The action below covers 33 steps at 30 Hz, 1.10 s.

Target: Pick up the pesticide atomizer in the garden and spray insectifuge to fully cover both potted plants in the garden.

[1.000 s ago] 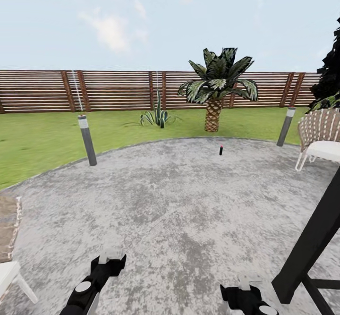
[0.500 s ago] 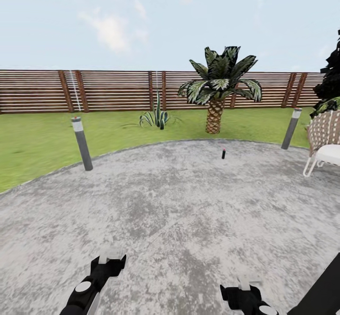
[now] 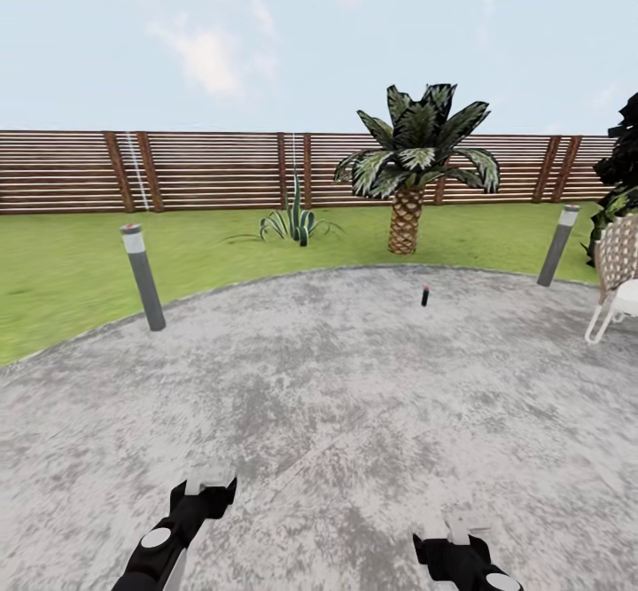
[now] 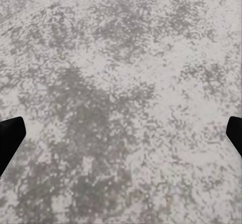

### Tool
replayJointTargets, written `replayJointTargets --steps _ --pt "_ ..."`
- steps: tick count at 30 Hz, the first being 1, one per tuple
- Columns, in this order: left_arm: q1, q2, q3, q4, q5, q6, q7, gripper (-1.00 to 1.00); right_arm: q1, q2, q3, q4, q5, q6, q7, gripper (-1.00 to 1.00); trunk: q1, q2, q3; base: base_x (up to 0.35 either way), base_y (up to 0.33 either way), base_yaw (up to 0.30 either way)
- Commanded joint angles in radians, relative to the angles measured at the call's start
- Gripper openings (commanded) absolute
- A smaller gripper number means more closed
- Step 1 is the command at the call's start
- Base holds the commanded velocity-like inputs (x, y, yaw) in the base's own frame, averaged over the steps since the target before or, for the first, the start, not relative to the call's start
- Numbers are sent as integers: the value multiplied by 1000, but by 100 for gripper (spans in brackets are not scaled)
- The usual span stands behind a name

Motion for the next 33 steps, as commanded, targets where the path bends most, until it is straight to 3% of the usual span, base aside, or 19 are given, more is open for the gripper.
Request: replayJointTargets --steps 1,33 --pt "0 0 0 -2 0 6 0 100 0 0 0 -1 2 5 -1 100 0 0 -1 346 0 0" --pt "0 0 0 1 2 6 0 100 0 1 -3 -1 2 5 -1 100 0 0 -1 346 0 0"
